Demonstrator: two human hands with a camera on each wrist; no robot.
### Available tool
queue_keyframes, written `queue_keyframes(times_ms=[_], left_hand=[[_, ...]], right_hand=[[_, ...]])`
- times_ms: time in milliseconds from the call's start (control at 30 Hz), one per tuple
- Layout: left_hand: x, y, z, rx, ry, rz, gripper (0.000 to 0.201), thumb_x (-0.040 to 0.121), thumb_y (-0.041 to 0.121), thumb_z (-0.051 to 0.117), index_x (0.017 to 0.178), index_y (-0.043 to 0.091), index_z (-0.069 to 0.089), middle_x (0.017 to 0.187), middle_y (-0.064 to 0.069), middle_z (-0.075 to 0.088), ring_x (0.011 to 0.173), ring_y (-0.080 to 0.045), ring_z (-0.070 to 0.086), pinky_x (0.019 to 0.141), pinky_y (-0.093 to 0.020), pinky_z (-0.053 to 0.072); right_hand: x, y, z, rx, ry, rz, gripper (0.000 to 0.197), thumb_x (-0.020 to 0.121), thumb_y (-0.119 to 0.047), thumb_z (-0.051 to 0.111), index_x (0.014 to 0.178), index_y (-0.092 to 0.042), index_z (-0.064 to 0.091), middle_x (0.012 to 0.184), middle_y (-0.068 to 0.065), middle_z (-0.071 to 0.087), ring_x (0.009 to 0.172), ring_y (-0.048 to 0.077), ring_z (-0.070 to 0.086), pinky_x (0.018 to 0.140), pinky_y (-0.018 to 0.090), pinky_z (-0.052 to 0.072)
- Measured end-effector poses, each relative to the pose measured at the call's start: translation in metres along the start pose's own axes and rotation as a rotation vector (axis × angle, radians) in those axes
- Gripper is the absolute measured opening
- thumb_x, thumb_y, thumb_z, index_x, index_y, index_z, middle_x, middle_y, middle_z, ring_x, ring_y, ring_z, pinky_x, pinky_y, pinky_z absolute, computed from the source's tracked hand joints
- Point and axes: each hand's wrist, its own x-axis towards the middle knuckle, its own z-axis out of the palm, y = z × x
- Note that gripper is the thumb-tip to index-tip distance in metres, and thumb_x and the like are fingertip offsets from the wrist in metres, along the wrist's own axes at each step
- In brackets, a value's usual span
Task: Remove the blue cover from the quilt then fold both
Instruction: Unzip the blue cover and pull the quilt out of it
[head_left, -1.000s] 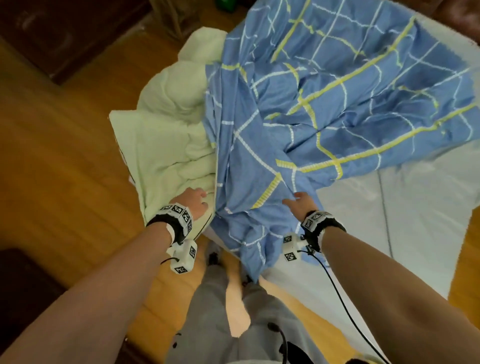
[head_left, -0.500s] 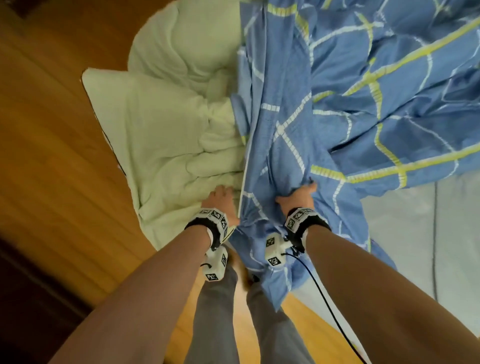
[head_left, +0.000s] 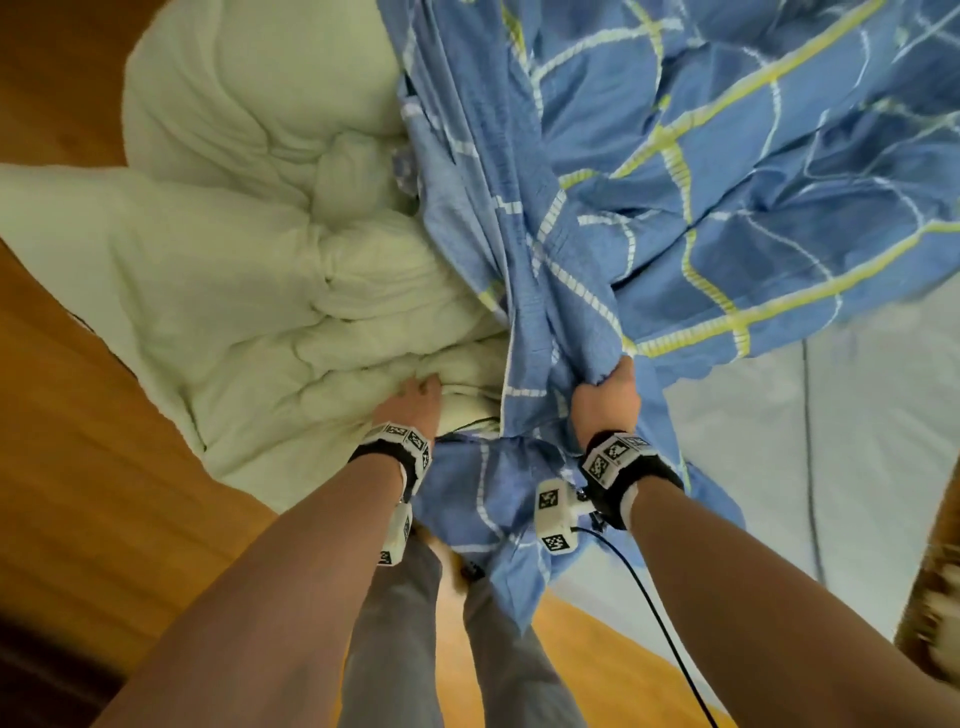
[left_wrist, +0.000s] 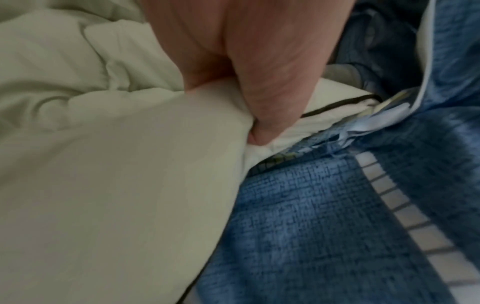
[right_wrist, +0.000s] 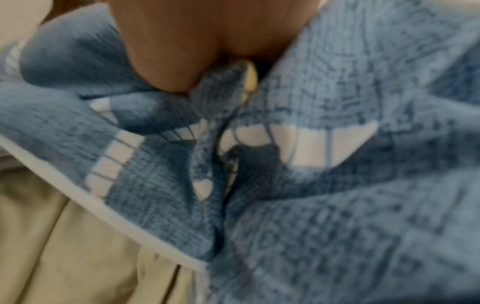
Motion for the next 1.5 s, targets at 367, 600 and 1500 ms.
queue_keyframes(times_ms=[367,600,1500], left_hand=[[-0.133,0.038,-0.106,-0.383,0.127,0.065,0.034,0.086,0.004,0.053,0.112,0.018,0.069,0.113,-0.008,0.068,0.106,-0.03,0.063,0.09,-0.036,0.051],[-0.259,0.094,-0.187,-0.328,0.368,0.147,0.047,0.091,0.006,0.054,0.135,0.02,0.056,0.135,-0.008,0.057,0.121,-0.026,0.054,0.097,-0.026,0.042],[-0.327,-0.091,-0.11,-0.291,0.173,-0.036,0.036,0.085,0.008,0.053,0.084,0.044,0.057,0.109,-0.001,0.069,0.098,-0.023,0.064,0.09,-0.036,0.053]], right_hand=[[-0.056,-0.031,-0.055,-0.231,-0.6,-0.08,0.081,0.053,-0.072,0.082,0.102,-0.009,0.064,0.096,0.005,0.07,0.086,0.021,0.065,0.074,0.031,0.053],[-0.091,-0.088,-0.162,-0.332,-0.407,-0.339,0.054,0.076,-0.04,0.077,0.112,-0.003,0.064,0.112,0.015,0.066,0.105,0.032,0.062,0.08,0.032,0.048],[-0.162,-0.067,-0.151,-0.17,-0.598,-0.109,0.046,0.08,-0.057,0.07,0.093,-0.014,0.061,0.103,0.013,0.06,0.09,0.027,0.056,0.099,0.042,0.043]])
